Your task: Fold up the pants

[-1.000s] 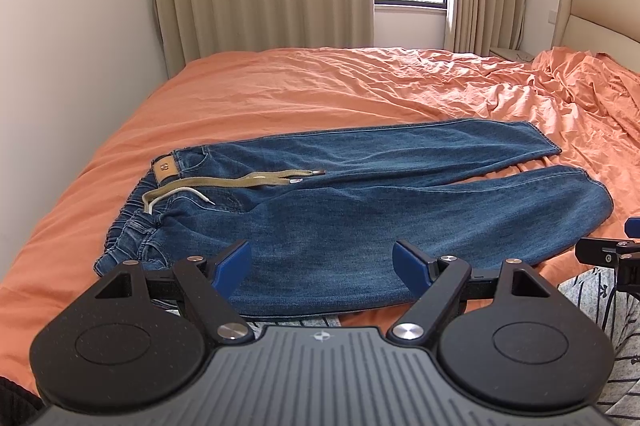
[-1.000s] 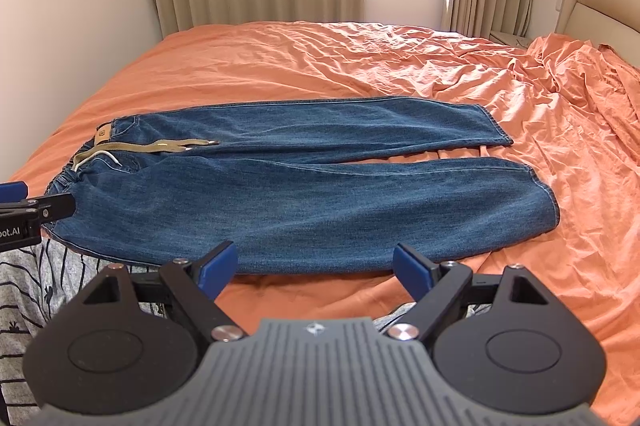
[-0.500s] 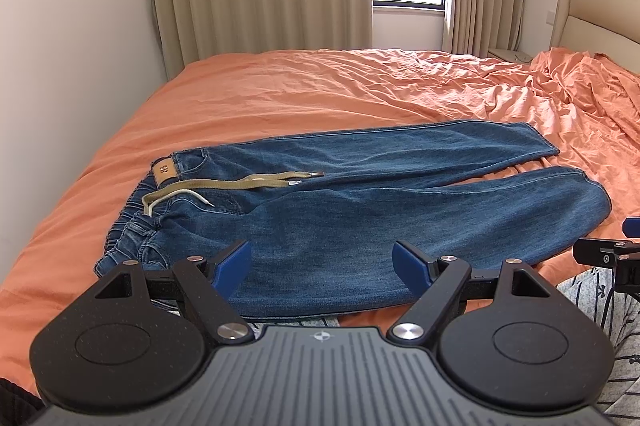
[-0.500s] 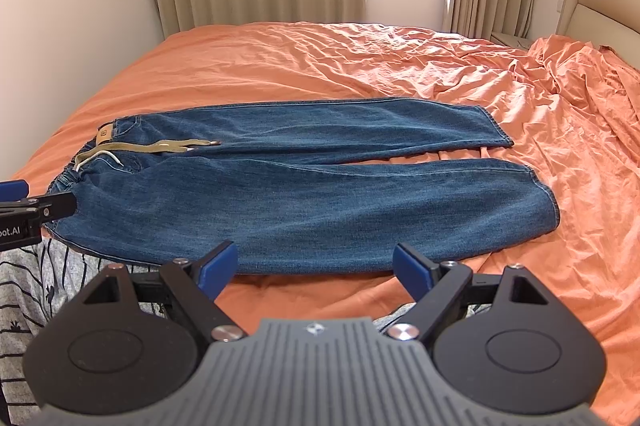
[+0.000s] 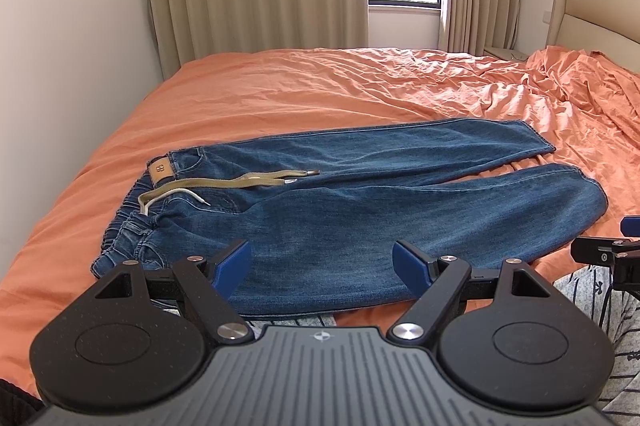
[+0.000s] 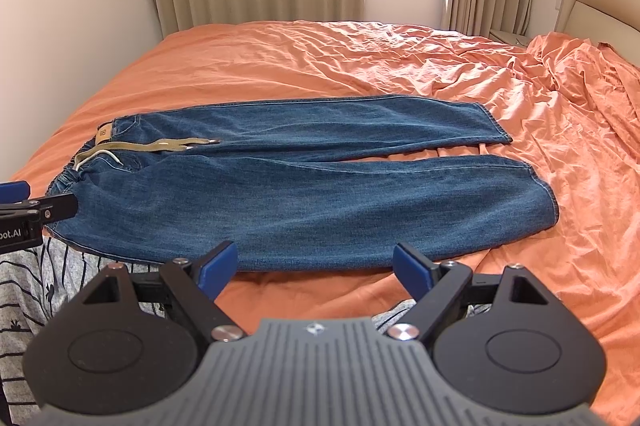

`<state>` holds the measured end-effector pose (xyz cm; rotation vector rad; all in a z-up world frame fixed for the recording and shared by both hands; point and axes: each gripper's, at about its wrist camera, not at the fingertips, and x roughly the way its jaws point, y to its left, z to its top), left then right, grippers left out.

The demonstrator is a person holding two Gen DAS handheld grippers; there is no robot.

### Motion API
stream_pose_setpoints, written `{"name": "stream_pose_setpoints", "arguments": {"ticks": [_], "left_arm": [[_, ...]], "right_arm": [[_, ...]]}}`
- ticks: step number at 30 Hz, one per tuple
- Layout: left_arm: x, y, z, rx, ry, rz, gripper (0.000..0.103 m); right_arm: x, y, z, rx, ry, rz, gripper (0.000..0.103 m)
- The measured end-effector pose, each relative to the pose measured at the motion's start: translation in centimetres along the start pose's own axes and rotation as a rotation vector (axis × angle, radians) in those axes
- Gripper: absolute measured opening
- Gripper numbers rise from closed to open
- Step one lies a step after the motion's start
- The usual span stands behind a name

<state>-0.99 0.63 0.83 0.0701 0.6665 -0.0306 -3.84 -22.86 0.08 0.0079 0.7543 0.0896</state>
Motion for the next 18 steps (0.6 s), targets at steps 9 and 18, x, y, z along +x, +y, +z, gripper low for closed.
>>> {"name": "stream_pose_setpoints", "arguments": {"ticks": [9,18], "left_arm": [[-0.1,-0.1,-0.2,-0.001,0.000,-0.001,0.094],[0.8,2.4,0.1,-0.022,-0.003,-0.062,0.085]], "right_arm": [[0.1,0.0,0.1,0.002,0.001,0.001,0.081],[1.7,-0.1,0.3,-0.012,-0.046,0.033,0.081]]}}
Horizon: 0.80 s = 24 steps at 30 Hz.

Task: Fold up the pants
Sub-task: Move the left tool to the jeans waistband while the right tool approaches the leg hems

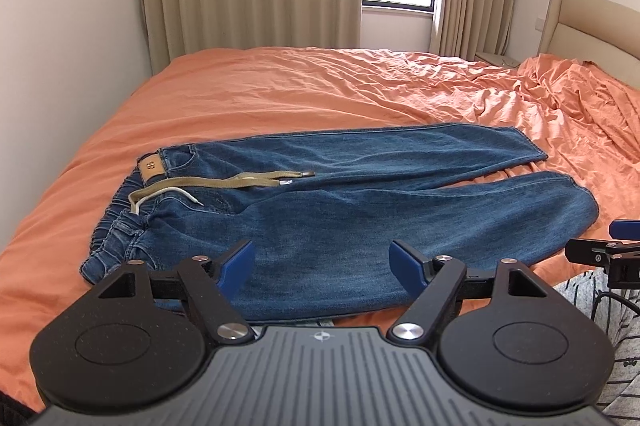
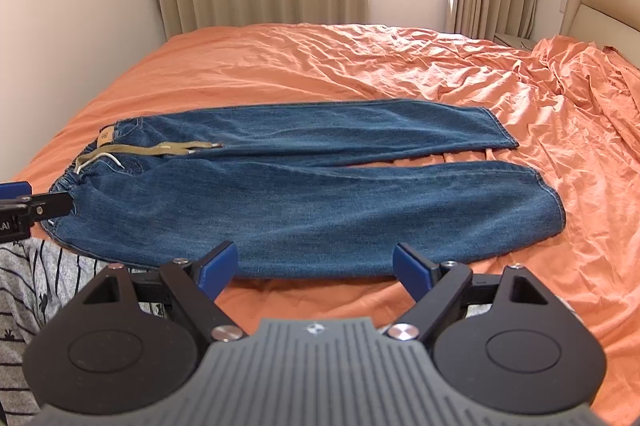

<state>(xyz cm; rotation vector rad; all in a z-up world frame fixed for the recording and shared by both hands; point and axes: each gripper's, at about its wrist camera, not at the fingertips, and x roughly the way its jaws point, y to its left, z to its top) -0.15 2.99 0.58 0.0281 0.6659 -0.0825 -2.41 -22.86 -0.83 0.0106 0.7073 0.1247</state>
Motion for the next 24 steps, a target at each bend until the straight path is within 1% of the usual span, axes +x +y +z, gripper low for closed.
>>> {"name": "stream_pose_setpoints", "arguments": {"ticks": [1,3,4,5,6,7,9,14,16,17,21,23,24], "left_arm": [[0.2,1.0,0.2,-0.013,0.002,-0.005,0.082],[0.8,3.5,0.9,-0.050,0.006,-0.004,0.073],[1.2,4.8,1.2,-0.073,0.004,-0.001,0.070],[1.6,6.2,1.5,-0.095,0.007,0.003,0.062],[2.3,8.1,1.9,-0.121,0.015,0.005,0.057],[3.1,9.8,2.4,-0.146,0.021,0.003,0.056],[5.0,13.4,3.2,-0.197,0.042,-0.013,0.049],[11.6,22.1,4.6,-0.291,0.105,-0.062,0.048],[14.3,25.1,4.8,-0.329,0.128,-0.065,0.054],[15.7,26.6,4.8,-0.351,0.144,-0.077,0.059],[21.5,32.5,3.4,-0.476,0.206,-0.136,0.064],[23.7,34.3,2.2,-0.532,0.244,-0.178,0.064],[24.9,35.2,1.4,-0.563,0.265,-0.211,0.064]], "right_arm": [[0.4,-0.2,0.0,-0.007,-0.022,0.020,0.081],[1.7,-0.6,0.3,-0.017,-0.039,0.051,0.081],[2.5,-0.9,0.5,-0.015,-0.035,0.056,0.081],[3.5,-1.1,0.7,-0.007,-0.027,0.061,0.081],[4.7,-1.5,1.1,0.007,-0.013,0.062,0.081],[5.6,-1.7,1.3,0.019,-0.003,0.064,0.081],[8.4,-2.4,2.1,0.048,0.025,0.067,0.081],[14.2,-3.5,3.1,0.143,0.082,0.082,0.081],[16.0,-4.0,3.5,0.207,0.103,0.106,0.081],[16.9,-4.2,3.6,0.234,0.112,0.117,0.081],[19.7,-4.9,4.1,0.300,0.138,0.099,0.081],[20.5,-5.3,4.3,0.325,0.141,0.072,0.081],[20.9,-5.5,4.4,0.335,0.141,0.061,0.081]]}}
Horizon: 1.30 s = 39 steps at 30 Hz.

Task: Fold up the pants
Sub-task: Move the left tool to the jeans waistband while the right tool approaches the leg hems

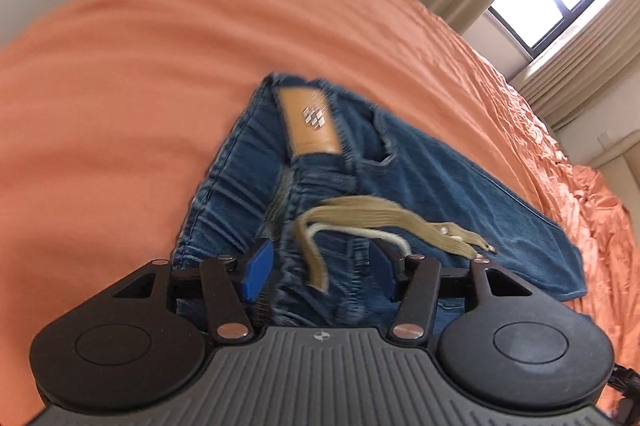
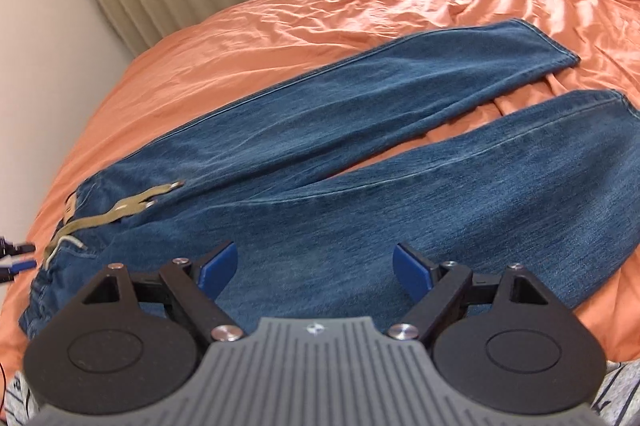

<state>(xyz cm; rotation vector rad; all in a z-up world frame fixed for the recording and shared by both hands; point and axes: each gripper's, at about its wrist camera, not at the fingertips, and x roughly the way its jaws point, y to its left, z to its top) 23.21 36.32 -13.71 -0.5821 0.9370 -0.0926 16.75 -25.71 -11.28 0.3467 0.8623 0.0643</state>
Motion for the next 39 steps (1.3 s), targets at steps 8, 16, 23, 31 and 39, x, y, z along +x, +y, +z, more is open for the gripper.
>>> {"name": "stream_pose_setpoints", "arguments": {"ticks": [8,16,23,31,39], "left_arm": [[3.2,4.7,-0.1,-0.153,0.044,-0.226,0.053],[-1.3,-0.1,-0.8,-0.040,-0.096,-0.155,0.007],[-5.2,-3.4,-1.4,0.081,-0.146,0.148,0.006],[1.8,-0.9,-2.7,0.086,-0.047,0.313,0.009],[-1.8,-5.9,-2.9,0.286,-0.095,0.450,0.051]], "right_arm": [[1.8,0.4,1.0,-0.020,-0.005,-0.068,0.081],[1.5,0.3,0.5,-0.017,0.001,-0.117,0.081],[-1.6,-0.7,0.4,-0.052,-0.063,-0.179,0.081],[-4.3,-4.0,0.5,-0.041,-0.060,-0.245,0.081],[-9.5,-7.4,3.0,-0.120,-0.078,-0.275,0.081]]}}
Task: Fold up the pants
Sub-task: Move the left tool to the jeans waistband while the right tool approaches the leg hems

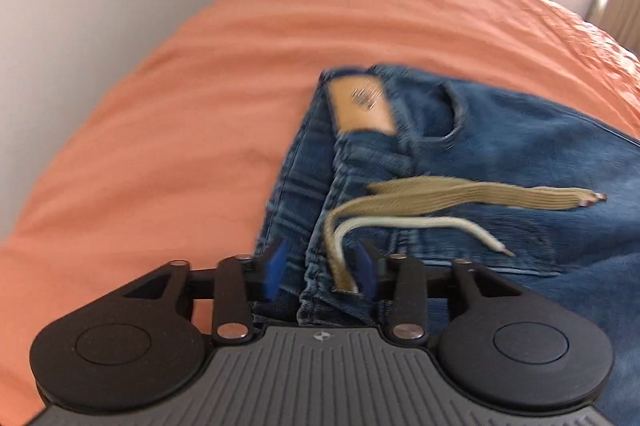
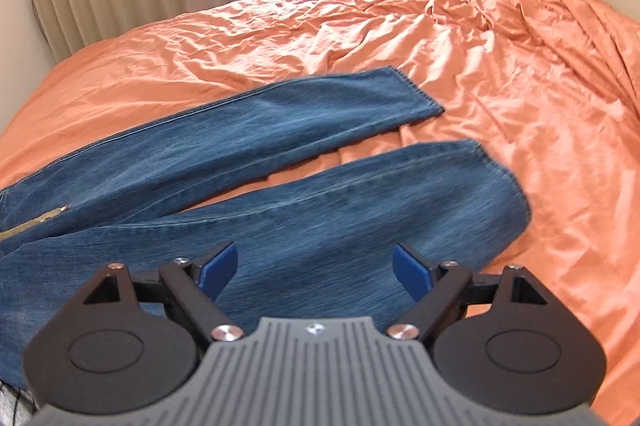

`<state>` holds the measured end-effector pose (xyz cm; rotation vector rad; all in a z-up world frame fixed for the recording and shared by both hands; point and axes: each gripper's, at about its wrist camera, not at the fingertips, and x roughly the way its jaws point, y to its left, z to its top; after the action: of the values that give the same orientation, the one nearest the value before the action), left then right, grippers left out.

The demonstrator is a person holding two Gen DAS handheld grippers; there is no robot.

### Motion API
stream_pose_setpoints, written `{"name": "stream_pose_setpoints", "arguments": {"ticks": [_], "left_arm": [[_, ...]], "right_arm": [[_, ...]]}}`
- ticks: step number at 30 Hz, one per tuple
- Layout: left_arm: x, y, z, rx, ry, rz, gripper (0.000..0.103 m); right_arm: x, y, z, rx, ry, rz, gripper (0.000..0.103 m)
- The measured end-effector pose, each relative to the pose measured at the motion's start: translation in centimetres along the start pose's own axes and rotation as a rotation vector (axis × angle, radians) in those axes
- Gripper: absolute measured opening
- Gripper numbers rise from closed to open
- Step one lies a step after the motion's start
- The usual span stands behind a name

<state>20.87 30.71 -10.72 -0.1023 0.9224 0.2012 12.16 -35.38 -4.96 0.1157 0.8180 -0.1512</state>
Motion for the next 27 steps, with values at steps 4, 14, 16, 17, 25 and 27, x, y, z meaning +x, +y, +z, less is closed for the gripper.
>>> {"name": "stream_pose_setpoints", "arguments": {"ticks": [4,14,16,17,25,27], "left_arm": [[-4.4,-1.7,0.0,0.146,-0.015,-0.038,0.051],[-10.4,-8.9,-6.6,0.770,0.095,-0.050,0.051],[-10.1,-9.2,-8.4,0.857,0.130,-0.027,0.051],[-9.7,-9.3,-9.1,0.887,0.143,-0.012,0.051],[-5.3,-9.2,-12.5,0.970,0.217,0.006,0.053],[-4.5,-9.7,-13.3,1.010,0.217,0.015,0.055]], "right_arm": [[-3.4,-1.8,2.6,-0.104,-0.023,0.021,0.081],[-12.2,-7.4,8.6,-0.280,0.081,0.026,0.062],[-12.9,-8.6,8.8,-0.311,0.085,0.000,0.054],[-13.0,-9.3,8.7,-0.335,0.095,-0.011,0.052],[-11.0,-14.8,5.3,-0.418,0.038,-0.024,0.050],[-9.8,-15.3,3.9,-0.480,0.026,-0.048,0.050]]}}
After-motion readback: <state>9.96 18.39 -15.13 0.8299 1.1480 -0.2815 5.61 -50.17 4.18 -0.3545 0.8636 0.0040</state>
